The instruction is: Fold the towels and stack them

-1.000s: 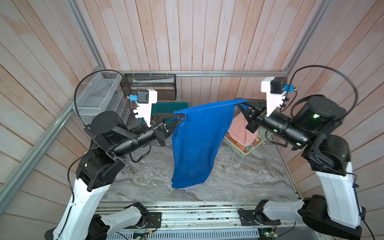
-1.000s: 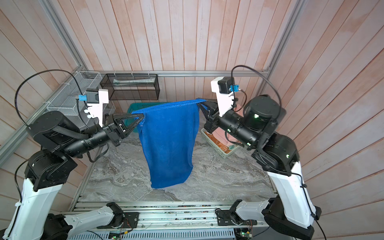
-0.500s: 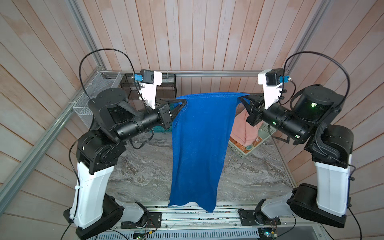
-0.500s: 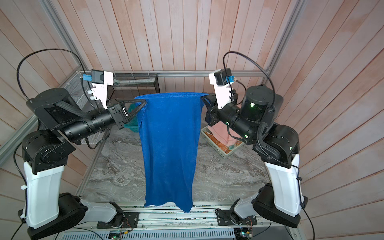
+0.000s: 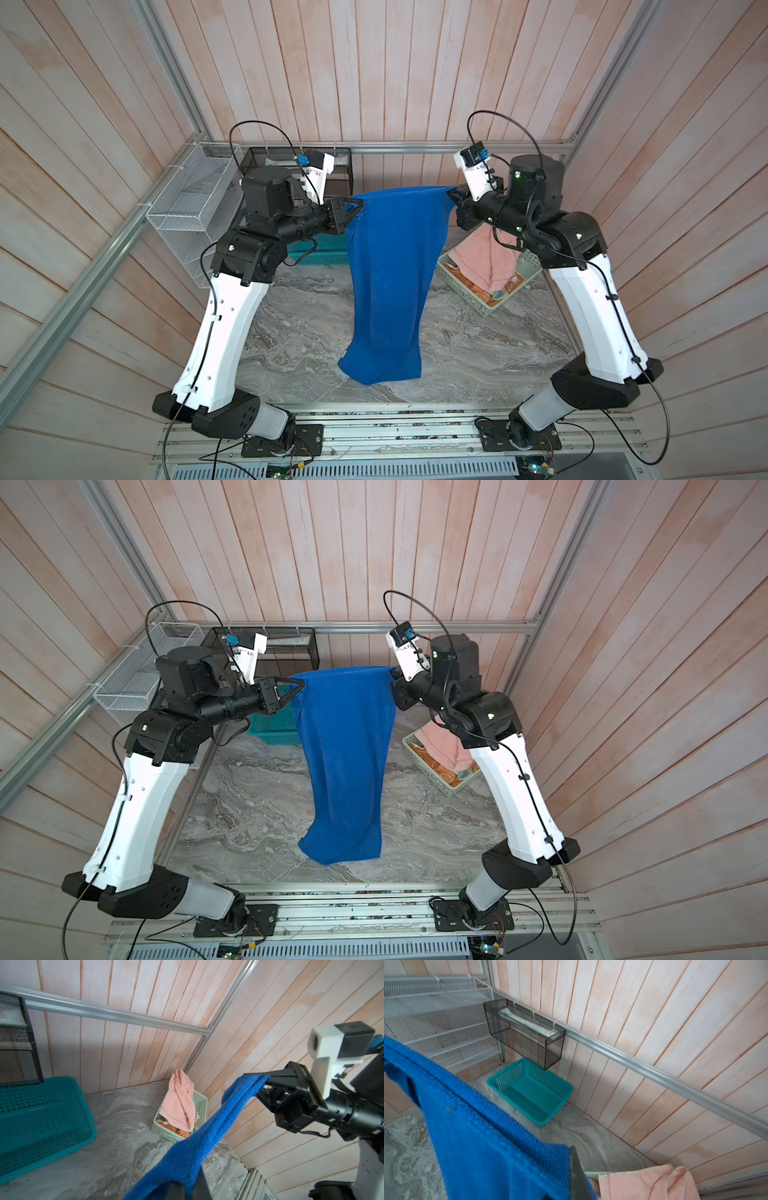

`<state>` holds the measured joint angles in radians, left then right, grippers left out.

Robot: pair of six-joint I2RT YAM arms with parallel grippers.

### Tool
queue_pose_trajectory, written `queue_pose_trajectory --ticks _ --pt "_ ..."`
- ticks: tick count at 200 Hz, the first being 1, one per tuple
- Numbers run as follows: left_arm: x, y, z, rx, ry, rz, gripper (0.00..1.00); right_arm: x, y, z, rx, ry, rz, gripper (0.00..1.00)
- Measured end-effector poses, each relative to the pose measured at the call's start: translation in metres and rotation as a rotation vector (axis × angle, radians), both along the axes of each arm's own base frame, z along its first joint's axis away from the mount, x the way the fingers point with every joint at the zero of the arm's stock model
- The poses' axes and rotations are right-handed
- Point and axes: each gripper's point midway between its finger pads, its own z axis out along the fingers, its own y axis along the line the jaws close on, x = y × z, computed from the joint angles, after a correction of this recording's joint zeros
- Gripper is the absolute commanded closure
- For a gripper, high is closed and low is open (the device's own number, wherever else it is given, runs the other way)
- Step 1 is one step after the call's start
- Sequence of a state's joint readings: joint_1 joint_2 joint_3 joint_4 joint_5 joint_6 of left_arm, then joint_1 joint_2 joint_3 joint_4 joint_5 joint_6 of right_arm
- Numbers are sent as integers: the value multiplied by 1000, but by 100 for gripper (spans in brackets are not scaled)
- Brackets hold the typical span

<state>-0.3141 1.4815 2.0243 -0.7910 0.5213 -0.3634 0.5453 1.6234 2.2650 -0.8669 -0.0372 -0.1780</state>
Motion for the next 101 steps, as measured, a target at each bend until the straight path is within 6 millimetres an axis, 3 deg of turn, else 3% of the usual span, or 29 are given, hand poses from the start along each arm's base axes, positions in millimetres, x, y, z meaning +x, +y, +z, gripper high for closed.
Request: queue_pose_trajectory --ticks 17,44,101 --pt "5 1 -2 -2 -1 1 100 2 1 -5 0 12 8 100" --pt "-11 -3 17 -26 -60 -34 100 -18 -4 14 46 -34 36 100" --pt "-115 -16 91 -136 -264 -224 100 -117 -30 99 198 -219 196 100"
